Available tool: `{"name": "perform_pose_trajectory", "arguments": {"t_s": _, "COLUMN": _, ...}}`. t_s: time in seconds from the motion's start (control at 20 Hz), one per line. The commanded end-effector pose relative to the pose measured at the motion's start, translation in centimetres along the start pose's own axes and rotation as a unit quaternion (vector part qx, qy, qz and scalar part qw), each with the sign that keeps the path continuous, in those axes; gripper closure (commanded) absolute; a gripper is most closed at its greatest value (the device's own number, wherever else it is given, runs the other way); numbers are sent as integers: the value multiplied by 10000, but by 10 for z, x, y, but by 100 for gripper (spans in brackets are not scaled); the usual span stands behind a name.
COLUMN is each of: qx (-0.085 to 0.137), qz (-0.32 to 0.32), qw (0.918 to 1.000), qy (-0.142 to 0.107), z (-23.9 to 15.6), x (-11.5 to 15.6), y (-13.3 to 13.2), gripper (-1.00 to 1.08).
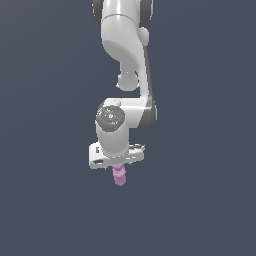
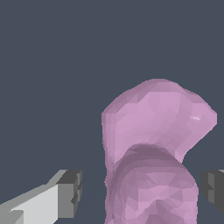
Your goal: Pick up the object and move it to a goal position.
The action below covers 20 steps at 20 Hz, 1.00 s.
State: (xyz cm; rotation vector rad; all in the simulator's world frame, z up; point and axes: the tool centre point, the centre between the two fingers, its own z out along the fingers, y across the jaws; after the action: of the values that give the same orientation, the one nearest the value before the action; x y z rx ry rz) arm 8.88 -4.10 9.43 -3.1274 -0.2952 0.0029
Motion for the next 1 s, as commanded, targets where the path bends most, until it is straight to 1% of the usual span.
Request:
{"name": "perform_pose_trajectory", "arguments": {"t_s": 0.0, "qx": -2, "qz": 0, "qw": 10000, "qy": 9, "z": -1, "x": 1, "y": 0, "gripper": -92}}
{"name": "perform_pose_trajectory", "arguments": {"t_s": 0.05, "qx": -2, "qz": 0, "qw": 10000, "qy": 9, "z": -1, "x": 1, "y": 0, "gripper": 108}}
{"name": "perform_pose_trajectory", "arguments": {"t_s": 0.65, "qx": -2, "qz": -1, "qw": 10000, "qy": 7, "z": -2, "x": 2, "y": -2, "gripper": 108}}
{"name": "perform_pose_trajectory", "arguments": {"t_s": 0.8, "qx": -2, "qz": -1, "qw": 10000, "qy": 7, "z": -4, "x": 6, "y": -10, "gripper": 108}}
{"name": "perform_pose_trajectory", "arguments": {"t_s": 0.95, "qx": -2, "qz": -1, "qw": 10000, "qy": 7, "z": -8, "x": 13, "y": -26, "gripper": 108}}
